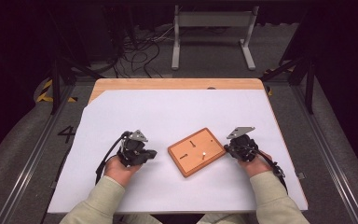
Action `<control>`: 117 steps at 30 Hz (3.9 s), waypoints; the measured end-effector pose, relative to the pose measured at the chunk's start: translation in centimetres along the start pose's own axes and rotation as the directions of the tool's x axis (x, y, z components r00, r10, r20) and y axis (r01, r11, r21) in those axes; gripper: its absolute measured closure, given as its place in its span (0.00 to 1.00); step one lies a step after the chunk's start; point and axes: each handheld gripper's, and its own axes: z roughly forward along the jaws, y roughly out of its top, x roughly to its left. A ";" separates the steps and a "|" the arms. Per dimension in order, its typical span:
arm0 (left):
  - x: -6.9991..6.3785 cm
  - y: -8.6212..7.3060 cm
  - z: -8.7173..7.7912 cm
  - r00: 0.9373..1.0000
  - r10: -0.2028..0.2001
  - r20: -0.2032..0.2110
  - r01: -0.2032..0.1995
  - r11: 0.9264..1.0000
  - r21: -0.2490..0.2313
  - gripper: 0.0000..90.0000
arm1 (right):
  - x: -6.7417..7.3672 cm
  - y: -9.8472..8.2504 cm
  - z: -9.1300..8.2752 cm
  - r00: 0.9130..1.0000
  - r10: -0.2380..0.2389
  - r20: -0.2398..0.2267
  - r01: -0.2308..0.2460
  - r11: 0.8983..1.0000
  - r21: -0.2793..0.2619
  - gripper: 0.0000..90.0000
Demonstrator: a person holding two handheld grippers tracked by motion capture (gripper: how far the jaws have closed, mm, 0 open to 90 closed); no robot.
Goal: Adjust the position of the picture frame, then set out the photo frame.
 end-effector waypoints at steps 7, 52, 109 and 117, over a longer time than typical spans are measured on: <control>0.8 -0.2 -0.5 1.000 -0.024 -0.002 0.024 1.000 -0.010 0.96 | 0.4 0.0 -0.4 0.998 -0.010 -0.068 0.011 1.000 0.006 1.00; 2.7 2.2 3.7 0.996 -0.083 -0.041 0.085 0.995 0.047 0.99 | 3.1 -0.3 -4.0 0.989 -0.072 -0.126 0.071 0.997 -0.013 1.00; 3.0 1.2 -2.4 0.998 -0.047 0.047 0.047 0.999 -0.010 0.57 | 9.9 6.5 0.6 0.896 -0.302 -0.326 0.238 0.946 -0.221 0.66; 3.0 1.1 -2.0 0.997 -0.053 0.053 0.052 0.999 0.009 0.57 | 10.1 6.5 1.6 0.897 -0.301 -0.324 0.251 0.950 -0.188 0.79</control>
